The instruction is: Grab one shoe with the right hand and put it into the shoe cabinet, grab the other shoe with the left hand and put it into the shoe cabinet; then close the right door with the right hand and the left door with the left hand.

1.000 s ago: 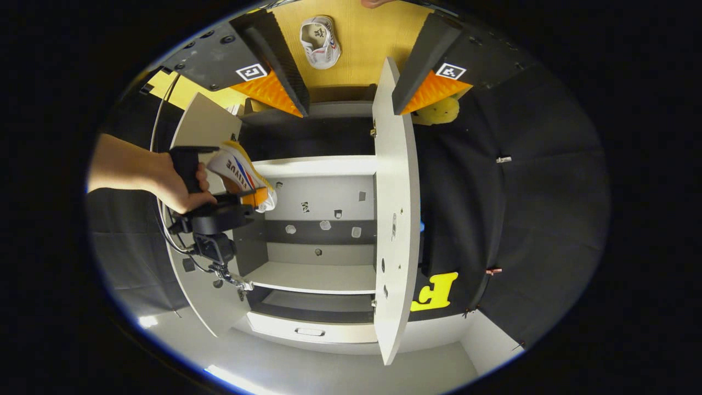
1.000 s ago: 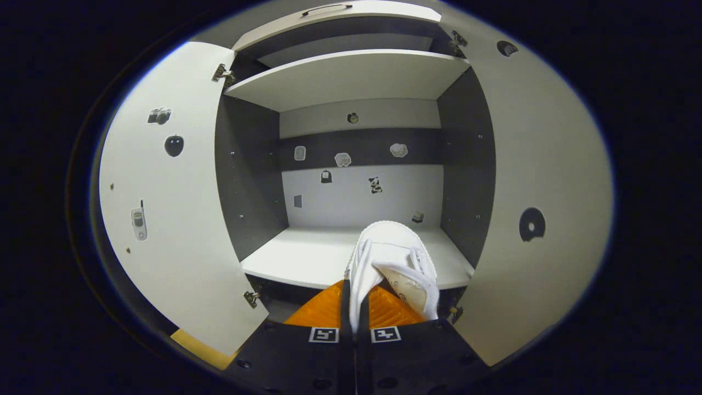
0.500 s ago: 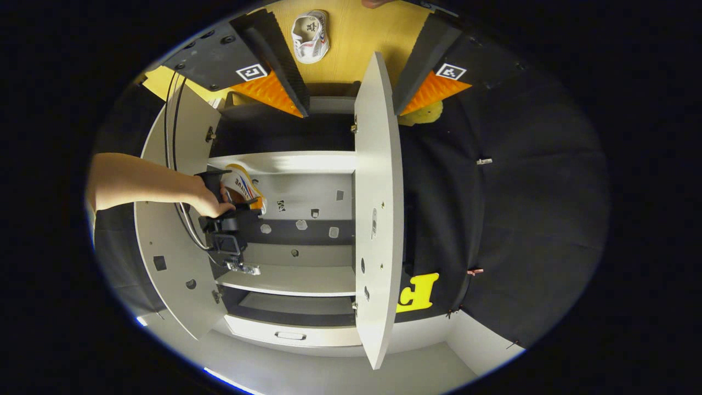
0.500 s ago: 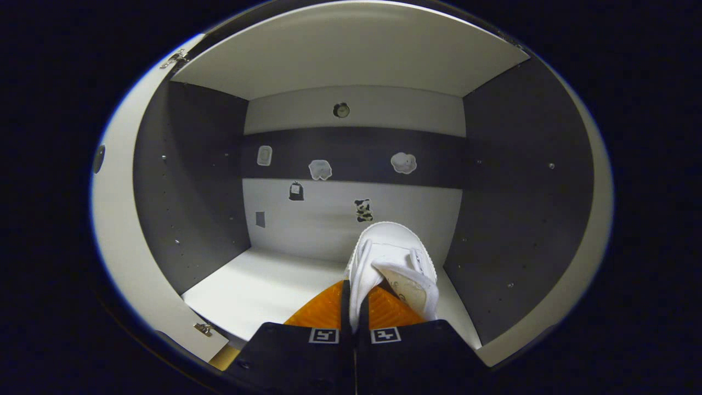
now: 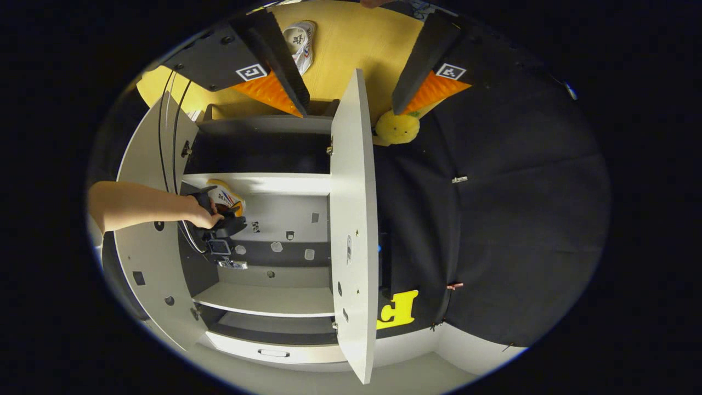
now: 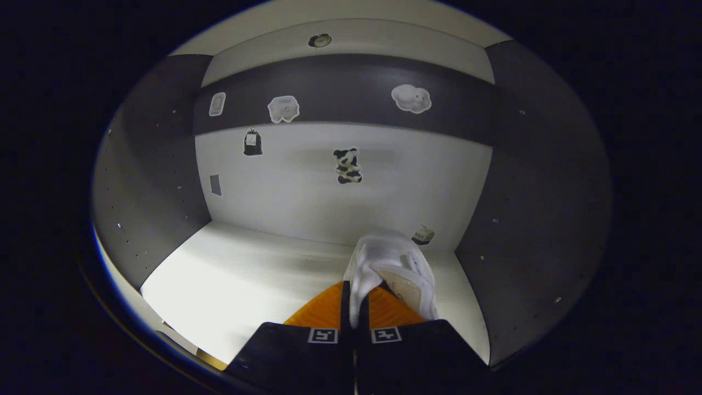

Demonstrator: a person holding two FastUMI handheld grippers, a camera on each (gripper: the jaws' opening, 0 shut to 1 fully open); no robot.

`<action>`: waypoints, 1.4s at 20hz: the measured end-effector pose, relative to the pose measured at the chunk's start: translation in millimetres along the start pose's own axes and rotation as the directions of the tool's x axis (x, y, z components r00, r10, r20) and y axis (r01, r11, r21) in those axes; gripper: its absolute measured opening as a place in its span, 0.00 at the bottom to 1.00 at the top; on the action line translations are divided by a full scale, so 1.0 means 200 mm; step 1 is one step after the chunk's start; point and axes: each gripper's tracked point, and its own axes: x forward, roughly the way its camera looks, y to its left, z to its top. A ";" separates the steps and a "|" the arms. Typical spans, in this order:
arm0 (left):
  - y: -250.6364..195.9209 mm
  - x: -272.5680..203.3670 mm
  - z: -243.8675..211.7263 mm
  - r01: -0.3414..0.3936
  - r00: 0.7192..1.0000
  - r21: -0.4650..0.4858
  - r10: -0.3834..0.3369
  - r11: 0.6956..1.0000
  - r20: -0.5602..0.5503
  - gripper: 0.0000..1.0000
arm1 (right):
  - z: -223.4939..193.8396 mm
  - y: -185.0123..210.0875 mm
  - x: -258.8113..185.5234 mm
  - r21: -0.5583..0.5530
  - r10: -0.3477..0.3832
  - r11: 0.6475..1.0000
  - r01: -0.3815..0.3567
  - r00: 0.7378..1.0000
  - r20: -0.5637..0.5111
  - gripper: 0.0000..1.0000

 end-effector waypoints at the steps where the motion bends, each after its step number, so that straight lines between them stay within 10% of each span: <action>1: -0.01 0.00 0.00 -0.004 1.000 -0.015 0.004 1.000 -0.003 0.95 | -0.01 0.00 0.02 -0.005 0.000 1.000 0.000 1.000 -0.007 0.07; 11: -0.14 -0.03 0.07 -0.035 0.999 -0.032 0.036 0.999 0.023 0.95 | -0.05 0.02 0.01 0.088 0.002 0.996 0.002 0.999 -0.039 0.22; 13: -0.15 -0.05 0.06 -0.041 0.999 -0.026 0.041 0.999 0.020 0.95 | -0.04 0.07 -0.07 0.140 0.039 0.989 -0.036 0.999 -0.013 0.36; 16: -0.17 -0.09 0.06 -0.050 0.999 -0.016 0.051 0.999 0.003 0.95 | -0.02 0.12 -0.26 0.116 0.071 0.990 -0.078 0.995 0.066 0.89; 18: -0.19 -0.12 0.06 -0.056 0.998 -0.023 0.056 0.998 0.000 0.95 | -0.03 0.13 -0.41 0.072 0.071 0.994 -0.079 0.992 0.108 0.99; 28: -0.25 -0.20 -0.02 -0.130 0.991 0.012 0.130 0.991 -0.016 0.95 | -0.23 0.29 -1.07 0.021 0.290 0.952 -0.306 0.920 0.263 0.99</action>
